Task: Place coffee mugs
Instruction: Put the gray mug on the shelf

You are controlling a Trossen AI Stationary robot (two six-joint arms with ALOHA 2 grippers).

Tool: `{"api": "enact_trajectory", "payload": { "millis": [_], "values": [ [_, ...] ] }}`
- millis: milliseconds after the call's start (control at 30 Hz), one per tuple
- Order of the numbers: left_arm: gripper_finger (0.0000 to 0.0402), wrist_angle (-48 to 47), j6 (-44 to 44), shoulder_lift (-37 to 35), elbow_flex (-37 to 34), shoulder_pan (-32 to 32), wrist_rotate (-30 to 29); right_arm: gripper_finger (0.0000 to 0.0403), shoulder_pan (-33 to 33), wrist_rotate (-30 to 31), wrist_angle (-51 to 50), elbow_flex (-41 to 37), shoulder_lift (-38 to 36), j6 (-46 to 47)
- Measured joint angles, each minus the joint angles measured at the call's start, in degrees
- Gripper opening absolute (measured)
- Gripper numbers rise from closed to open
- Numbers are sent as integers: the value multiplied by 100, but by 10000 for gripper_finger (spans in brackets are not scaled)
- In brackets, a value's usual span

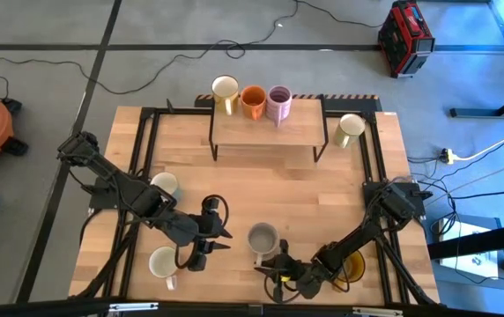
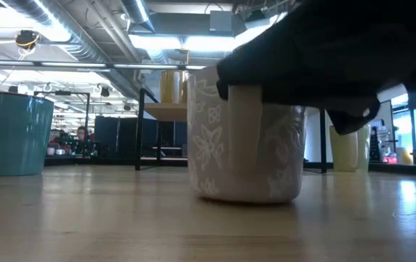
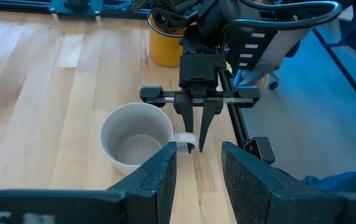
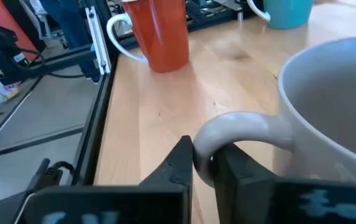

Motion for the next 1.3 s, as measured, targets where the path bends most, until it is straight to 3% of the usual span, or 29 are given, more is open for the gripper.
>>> {"api": "enact_trajectory", "payload": {
  "millis": [367,733,1000,1300],
  "values": [
    [121,0,-1,0,0,0,4,18,-2,-130,-69,-17,-154,-135],
    [121,-1,-7,-48,1,-28,55,13,-37,-364,-1024,-25,-1214,-675],
    [121,30,-51,-399,31,-57,166,13,-102,-318,-1624,-637,-2670,-785],
    [121,9,-49,-564,31,160,188,13,-1107,-1432,-2813,-1296,-4673,-1546]
  ]
}}
